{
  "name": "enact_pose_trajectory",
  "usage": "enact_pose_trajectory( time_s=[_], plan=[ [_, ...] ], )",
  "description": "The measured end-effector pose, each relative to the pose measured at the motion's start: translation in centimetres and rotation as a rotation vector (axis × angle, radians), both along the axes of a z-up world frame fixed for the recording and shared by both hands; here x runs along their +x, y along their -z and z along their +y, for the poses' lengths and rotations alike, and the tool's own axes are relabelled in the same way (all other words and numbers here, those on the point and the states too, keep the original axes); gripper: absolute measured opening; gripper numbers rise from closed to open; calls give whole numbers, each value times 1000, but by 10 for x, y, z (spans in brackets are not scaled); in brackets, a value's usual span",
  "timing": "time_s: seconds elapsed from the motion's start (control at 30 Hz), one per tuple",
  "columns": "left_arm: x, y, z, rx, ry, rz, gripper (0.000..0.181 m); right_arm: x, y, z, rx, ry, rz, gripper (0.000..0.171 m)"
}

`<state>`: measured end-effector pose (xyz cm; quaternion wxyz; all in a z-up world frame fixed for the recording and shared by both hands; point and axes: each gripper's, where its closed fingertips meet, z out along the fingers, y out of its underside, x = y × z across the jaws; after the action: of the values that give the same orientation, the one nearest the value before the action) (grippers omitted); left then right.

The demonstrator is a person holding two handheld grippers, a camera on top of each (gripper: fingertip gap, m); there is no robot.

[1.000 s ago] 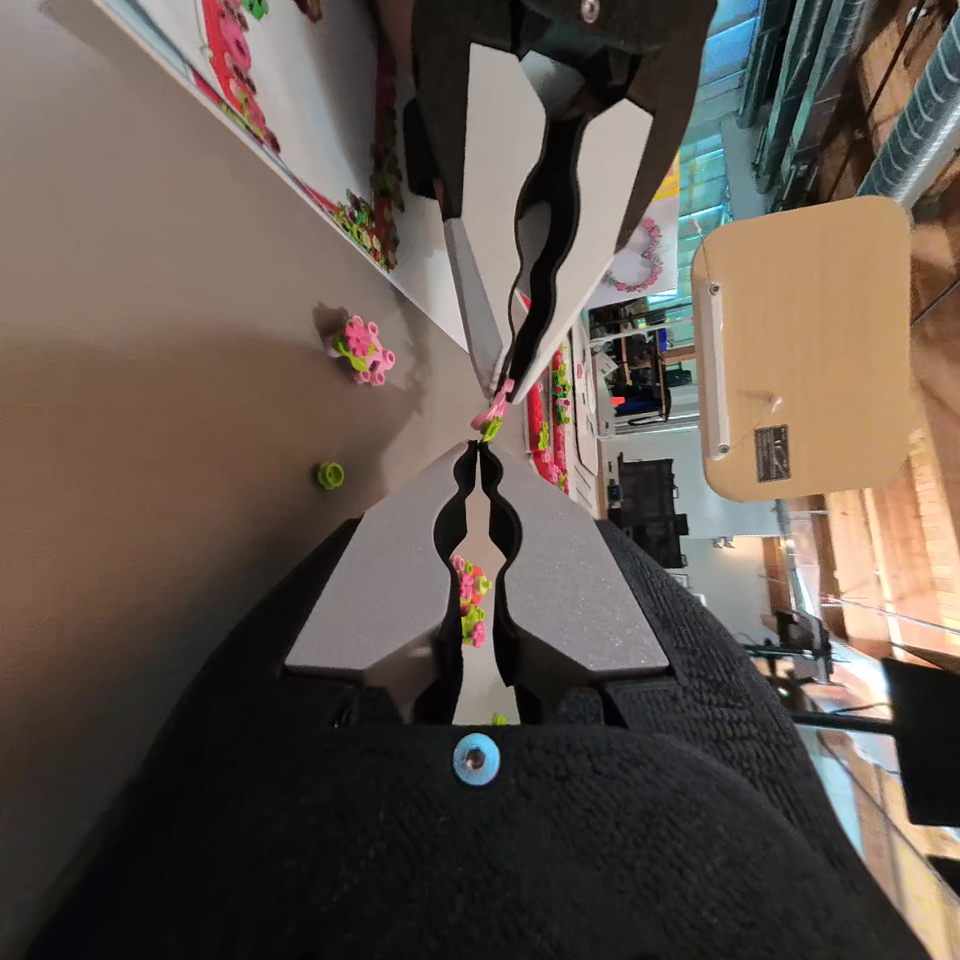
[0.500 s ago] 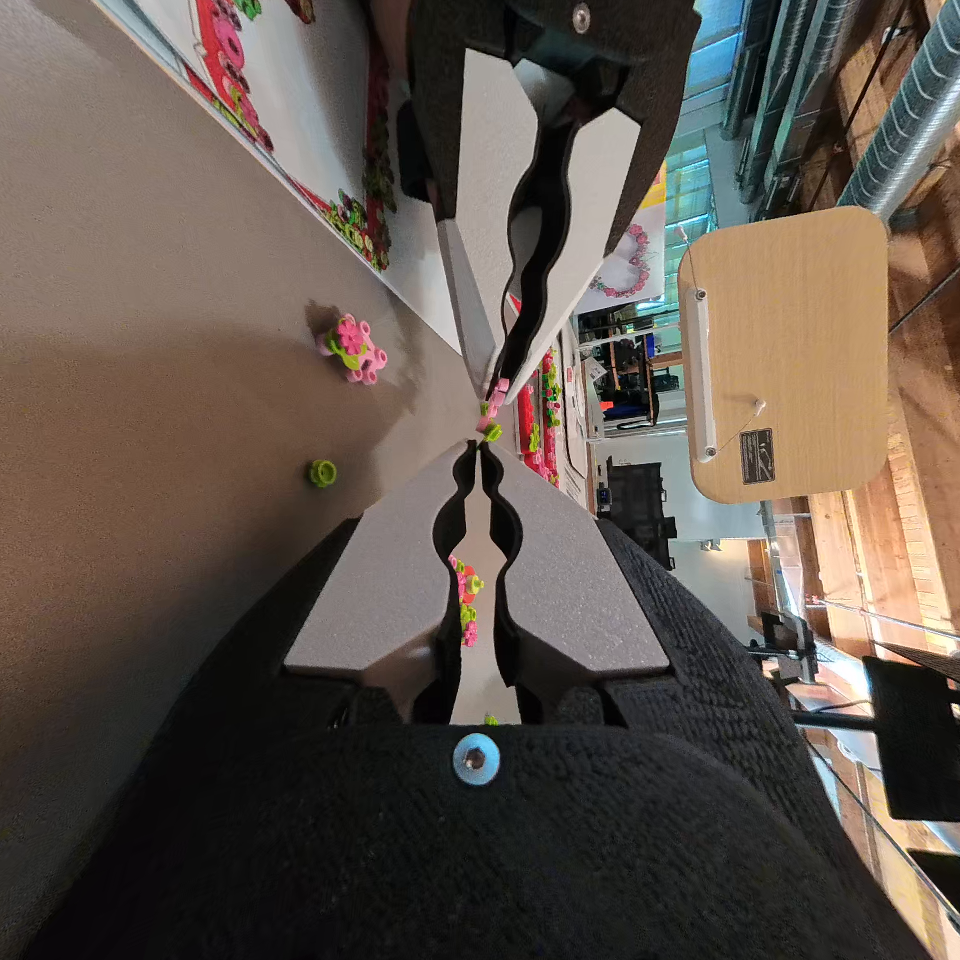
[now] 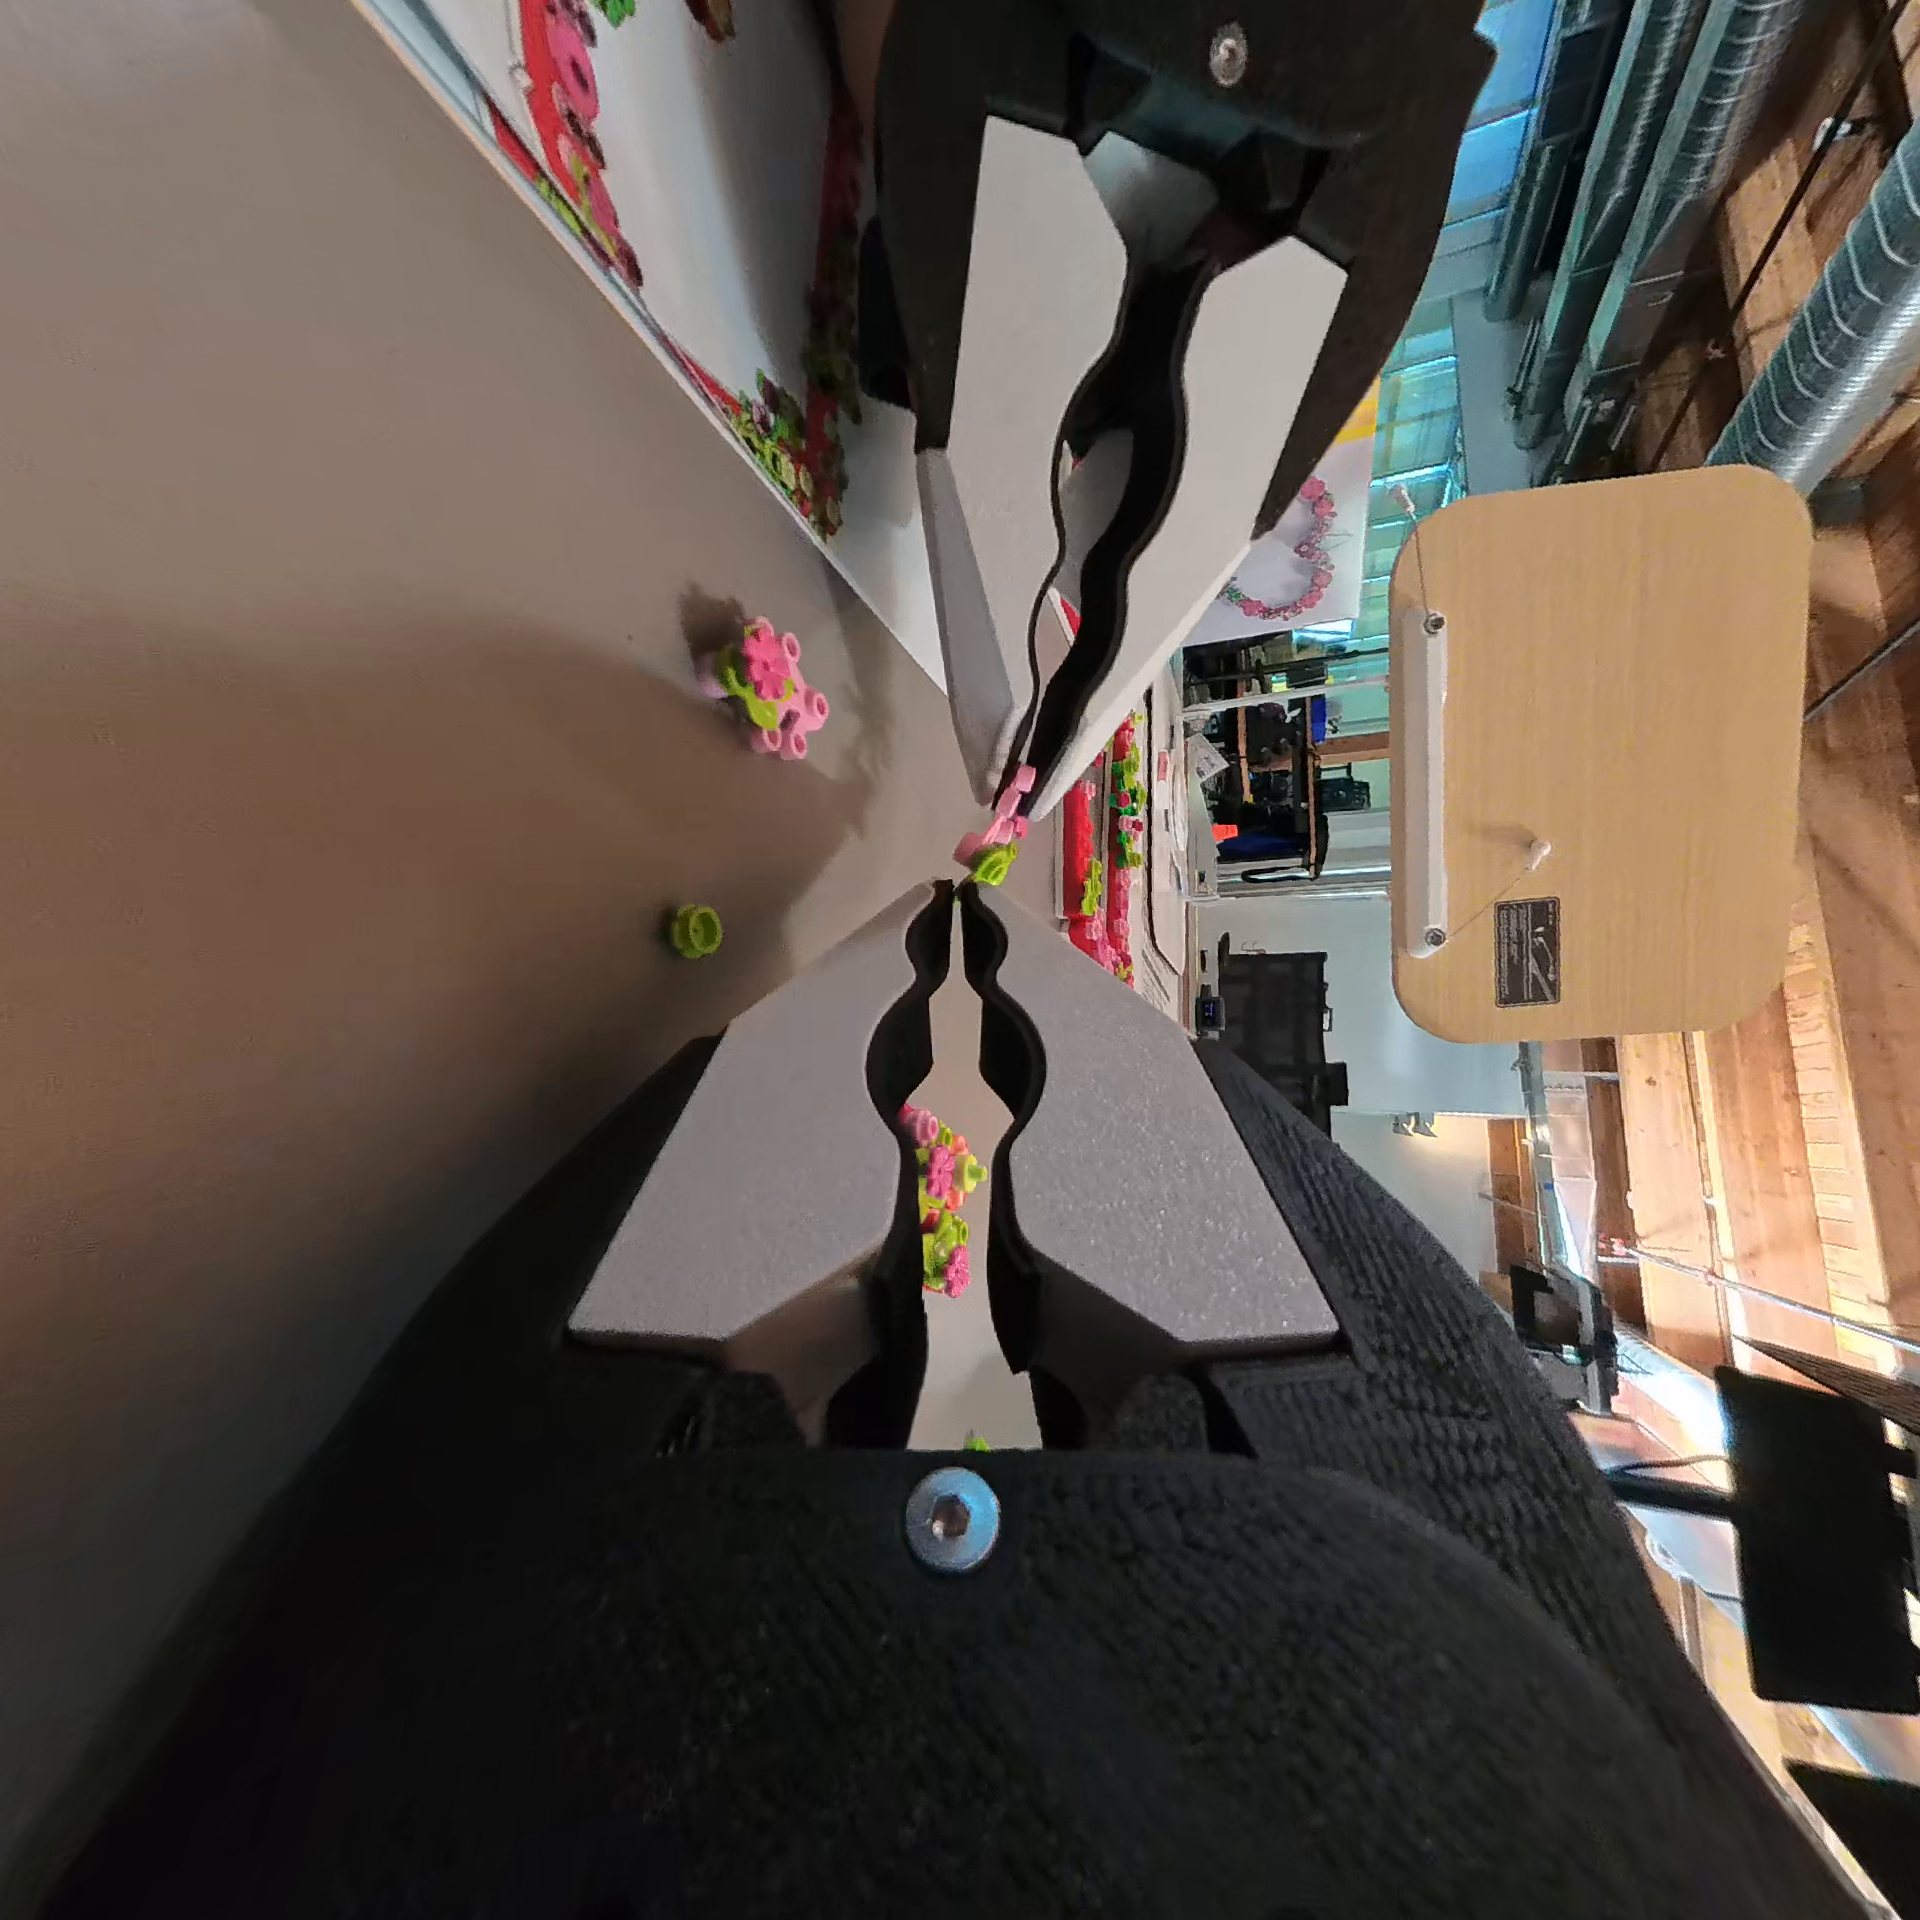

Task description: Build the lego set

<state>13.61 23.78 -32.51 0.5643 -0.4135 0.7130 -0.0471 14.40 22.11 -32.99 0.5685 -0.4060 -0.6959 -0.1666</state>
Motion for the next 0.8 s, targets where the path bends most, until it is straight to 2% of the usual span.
enact_pose_trajectory(
  time_s=[0.43,0.8],
  plan=[
    [2,18,-9,-25,56,125,4,-3,8,-3,-54,-9,-19,0],
    [0,21,-5,-46,8,153,3,0,7,-2,-107,8,21,0]
  ],
)
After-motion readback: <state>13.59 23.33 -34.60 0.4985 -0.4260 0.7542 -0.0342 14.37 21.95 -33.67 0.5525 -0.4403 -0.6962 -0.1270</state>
